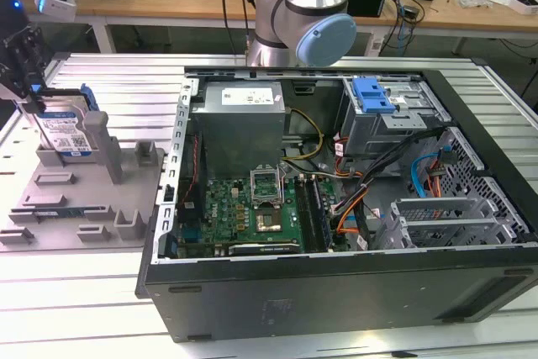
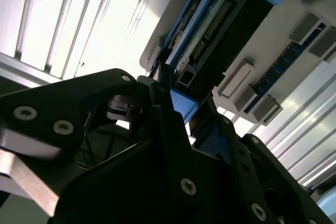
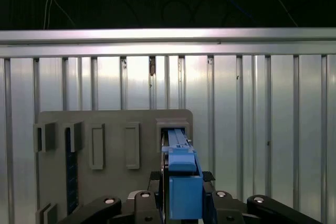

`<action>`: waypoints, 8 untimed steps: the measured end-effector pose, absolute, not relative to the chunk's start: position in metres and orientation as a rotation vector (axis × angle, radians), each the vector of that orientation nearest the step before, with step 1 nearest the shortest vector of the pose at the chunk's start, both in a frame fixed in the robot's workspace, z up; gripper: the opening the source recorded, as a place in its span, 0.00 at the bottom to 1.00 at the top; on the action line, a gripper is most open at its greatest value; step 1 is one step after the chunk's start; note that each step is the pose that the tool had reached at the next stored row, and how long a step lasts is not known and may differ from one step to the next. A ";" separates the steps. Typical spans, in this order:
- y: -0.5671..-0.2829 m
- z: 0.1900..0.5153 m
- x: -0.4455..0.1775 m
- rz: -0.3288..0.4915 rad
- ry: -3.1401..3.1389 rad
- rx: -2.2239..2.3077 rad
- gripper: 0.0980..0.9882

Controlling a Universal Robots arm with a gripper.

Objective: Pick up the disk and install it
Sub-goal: 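Pick up the disk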

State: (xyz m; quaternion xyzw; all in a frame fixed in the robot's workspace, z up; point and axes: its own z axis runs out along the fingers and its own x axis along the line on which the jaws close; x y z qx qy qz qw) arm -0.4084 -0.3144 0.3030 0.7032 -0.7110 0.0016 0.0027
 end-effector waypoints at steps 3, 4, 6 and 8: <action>-0.314 0.302 -0.408 0.005 -2.230 2.205 0.33; -0.314 0.302 -0.408 0.005 -2.230 2.205 0.33; -0.314 0.301 -0.409 0.005 -2.230 2.205 0.33; -0.314 0.301 -0.409 0.005 -2.230 2.205 0.33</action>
